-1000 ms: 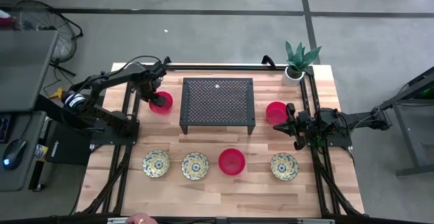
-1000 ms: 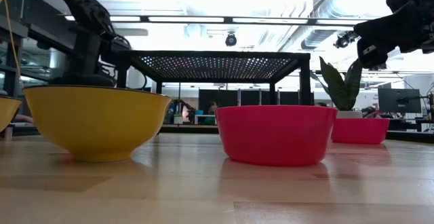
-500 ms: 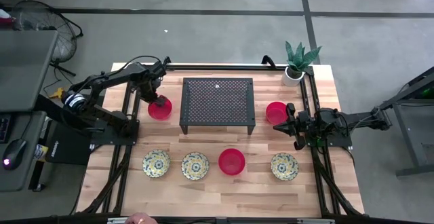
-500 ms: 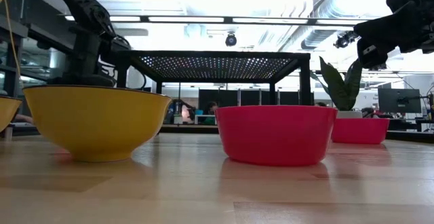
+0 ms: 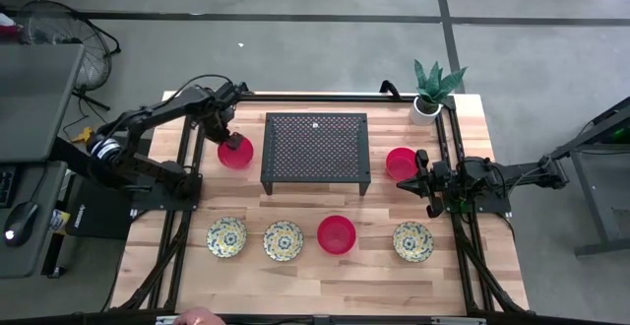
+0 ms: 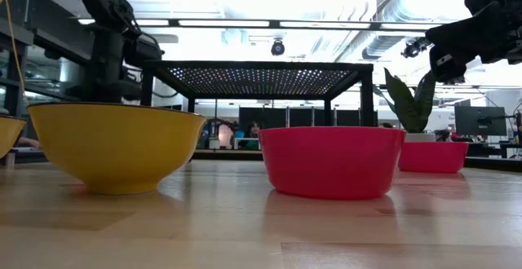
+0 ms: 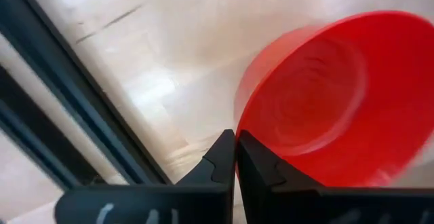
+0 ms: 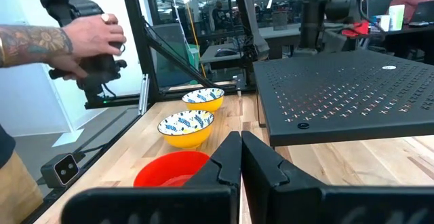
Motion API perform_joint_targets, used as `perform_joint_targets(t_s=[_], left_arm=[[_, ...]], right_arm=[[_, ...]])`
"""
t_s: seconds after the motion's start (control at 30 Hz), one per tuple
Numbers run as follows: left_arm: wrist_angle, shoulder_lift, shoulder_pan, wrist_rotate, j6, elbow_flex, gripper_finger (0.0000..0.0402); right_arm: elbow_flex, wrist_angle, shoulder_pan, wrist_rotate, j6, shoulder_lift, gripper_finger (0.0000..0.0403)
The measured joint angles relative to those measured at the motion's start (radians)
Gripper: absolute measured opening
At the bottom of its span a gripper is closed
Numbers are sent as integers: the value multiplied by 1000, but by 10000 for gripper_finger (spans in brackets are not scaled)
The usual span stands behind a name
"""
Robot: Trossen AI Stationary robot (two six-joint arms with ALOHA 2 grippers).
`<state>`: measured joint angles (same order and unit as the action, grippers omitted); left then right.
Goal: Pick & Place Mini bowls
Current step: Put the top left red bowl on the shelf
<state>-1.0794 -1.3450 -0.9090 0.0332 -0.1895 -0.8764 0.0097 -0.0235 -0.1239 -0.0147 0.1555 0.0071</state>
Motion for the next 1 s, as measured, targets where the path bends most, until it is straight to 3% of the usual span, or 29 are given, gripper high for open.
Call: perform_joint_targets(t_s=[0.3,1.0], left_arm=[[-116,53,-54,-35,36,-117,1],[-261,75,-53,-194,80,-465,0]], right_arm=[[0,0,0,0,0,0,0],[0,0,0,0,0,0,0]])
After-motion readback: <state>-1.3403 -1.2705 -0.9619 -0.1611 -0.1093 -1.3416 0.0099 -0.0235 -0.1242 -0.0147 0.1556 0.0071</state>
